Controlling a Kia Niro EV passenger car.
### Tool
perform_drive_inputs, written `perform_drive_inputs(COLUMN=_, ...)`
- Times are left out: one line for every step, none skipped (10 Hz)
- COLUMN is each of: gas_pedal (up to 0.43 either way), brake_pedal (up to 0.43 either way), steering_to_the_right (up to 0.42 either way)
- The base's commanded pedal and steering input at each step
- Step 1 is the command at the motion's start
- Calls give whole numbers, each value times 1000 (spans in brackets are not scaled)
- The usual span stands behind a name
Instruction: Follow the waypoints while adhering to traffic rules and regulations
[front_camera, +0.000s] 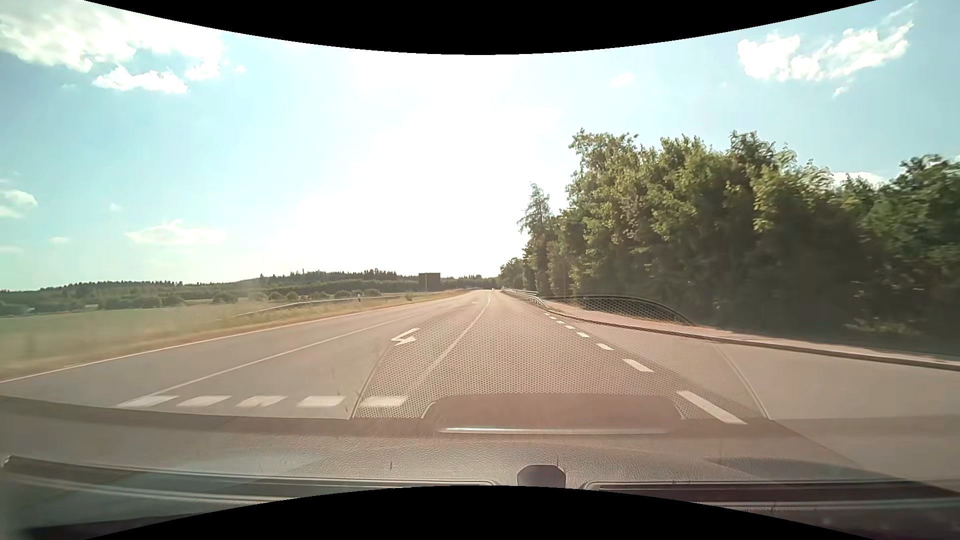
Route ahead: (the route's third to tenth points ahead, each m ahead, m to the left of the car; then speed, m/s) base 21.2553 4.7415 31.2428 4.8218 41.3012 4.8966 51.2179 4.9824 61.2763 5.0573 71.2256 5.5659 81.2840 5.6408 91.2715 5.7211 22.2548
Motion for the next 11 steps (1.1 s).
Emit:
perform_drive_inputs(gas_pedal=98, brake_pedal=6, steering_to_the_right=-5)
perform_drive_inputs(gas_pedal=98, brake_pedal=6, steering_to_the_right=-5)
perform_drive_inputs(gas_pedal=98, brake_pedal=6, steering_to_the_right=-5)
perform_drive_inputs(gas_pedal=98, brake_pedal=6, steering_to_the_right=-5)
perform_drive_inputs(gas_pedal=98, brake_pedal=6, steering_to_the_right=-5)
perform_drive_inputs(gas_pedal=98, brake_pedal=6, steering_to_the_right=-5)
perform_drive_inputs(gas_pedal=98, brake_pedal=6, steering_to_the_right=-5)
perform_drive_inputs(gas_pedal=98, brake_pedal=6, steering_to_the_right=-5)
perform_drive_inputs(gas_pedal=98, brake_pedal=6, steering_to_the_right=-5)
perform_drive_inputs(gas_pedal=110, brake_pedal=6, steering_to_the_right=-5)
perform_drive_inputs(gas_pedal=110, brake_pedal=6, steering_to_the_right=-5)
